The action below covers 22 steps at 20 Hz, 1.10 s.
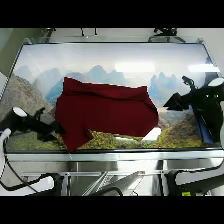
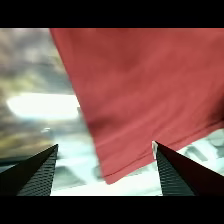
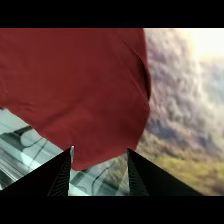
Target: Fold the shirts.
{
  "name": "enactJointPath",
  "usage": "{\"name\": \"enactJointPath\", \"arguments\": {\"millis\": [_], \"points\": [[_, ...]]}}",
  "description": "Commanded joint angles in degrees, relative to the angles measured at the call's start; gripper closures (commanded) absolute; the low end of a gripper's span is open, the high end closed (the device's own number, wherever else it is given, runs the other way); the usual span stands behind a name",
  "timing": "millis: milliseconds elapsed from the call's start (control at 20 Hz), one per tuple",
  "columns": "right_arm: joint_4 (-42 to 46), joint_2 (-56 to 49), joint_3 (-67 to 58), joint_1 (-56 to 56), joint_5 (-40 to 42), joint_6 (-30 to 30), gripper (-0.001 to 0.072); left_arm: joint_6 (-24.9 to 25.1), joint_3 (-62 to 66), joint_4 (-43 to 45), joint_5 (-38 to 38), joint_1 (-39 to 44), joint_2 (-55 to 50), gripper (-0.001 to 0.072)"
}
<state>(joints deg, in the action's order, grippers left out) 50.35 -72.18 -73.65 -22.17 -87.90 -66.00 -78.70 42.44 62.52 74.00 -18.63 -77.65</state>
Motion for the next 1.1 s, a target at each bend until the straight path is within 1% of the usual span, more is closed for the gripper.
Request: {"name": "enactJointPath", "arguments": {"millis": [0, 50, 100, 150, 200, 250, 300, 350, 550, 600, 650, 800, 950, 1050], "points": [[-0.2, 5.7, 9.7, -3.8, 3.8, 0.2, 0.0331, 5.7, -10.4, -9.3, -11.8, -0.1, 3.2, 0.0081], [-0.2, 6.7, 11.3, -4.8, 3.9, 0.2, 0.0331, 7.0, -10.9, -9.6, -13.2, -0.1, 3.2, 0.0229], [-0.2, 7.6, 12.8, -6.0, 3.8, 0.2, 0.0331, 8.4, -11.1, -9.6, -13.8, -0.1, 3.2, 0.0315], [-0.2, 8.3, 14.1, -7.0, 3.9, 0.1, 0.0329, 8.9, -11.0, -9.6, -13.8, -0.1, 3.2, 0.036], [-0.2, 8.6, 15.2, -7.6, 4.0, 0.1, 0.0321, 8.9, -10.5, -9.7, -13.7, -0.1, 3.3, 0.0362], [-0.2, 8.7, 16.5, -7.7, 4.5, 0.1, 0.0256, 8.8, -9.7, -9.9, -13.0, -0.1, 3.3, 0.0506], [-0.5, 8.6, 18.0, -7.4, 5.7, 0.2, 0.016, 9.2, -8.4, -9.8, -11.9, -0.1, 3.3, 0.0697], [-0.8, 8.6, 19.6, -6.7, 7.3, 0.6, 0.0161, 9.2, -6.7, -10.2, -10.5, -0.1, 3.3, 0.0697], [-3.5, 8.6, 24.0, -0.3, 13.8, 6.5, 0.0168, 8.7, 1.5, -10.1, -5.0, -0.1, 3.3, 0.0697], [-3.5, 8.6, 24.4, 2.0, 16.2, 7.5, 0.0182, 8.6, 3.1, -10.1, -4.2, -0.1, 3.3, 0.0697], [-3.5, 8.4, 24.5, 4.2, 18.7, 7.8, 0.0216, 8.6, 4.3, -10.2, -3.6, -0.1, 3.3, 0.0697], [-3.5, 6.7, 24.5, 9.2, 24.4, 8.5, 0.0213, 8.6, 5.9, -10.2, -1.7, -0.1, 3.3, 0.0697], [-4.1, 4.7, 24.5, 9.9, 24.1, 7.7, 0.0213, 8.6, 5.9, -9.8, -0.7, -0.1, 3.3, 0.0697], [-4.1, 5.2, 24.5, 9.7, 23.1, 7.3, 0.0214, 8.6, 5.9, -9.8, -0.3, -0.1, 3.3, 0.0697]]}}
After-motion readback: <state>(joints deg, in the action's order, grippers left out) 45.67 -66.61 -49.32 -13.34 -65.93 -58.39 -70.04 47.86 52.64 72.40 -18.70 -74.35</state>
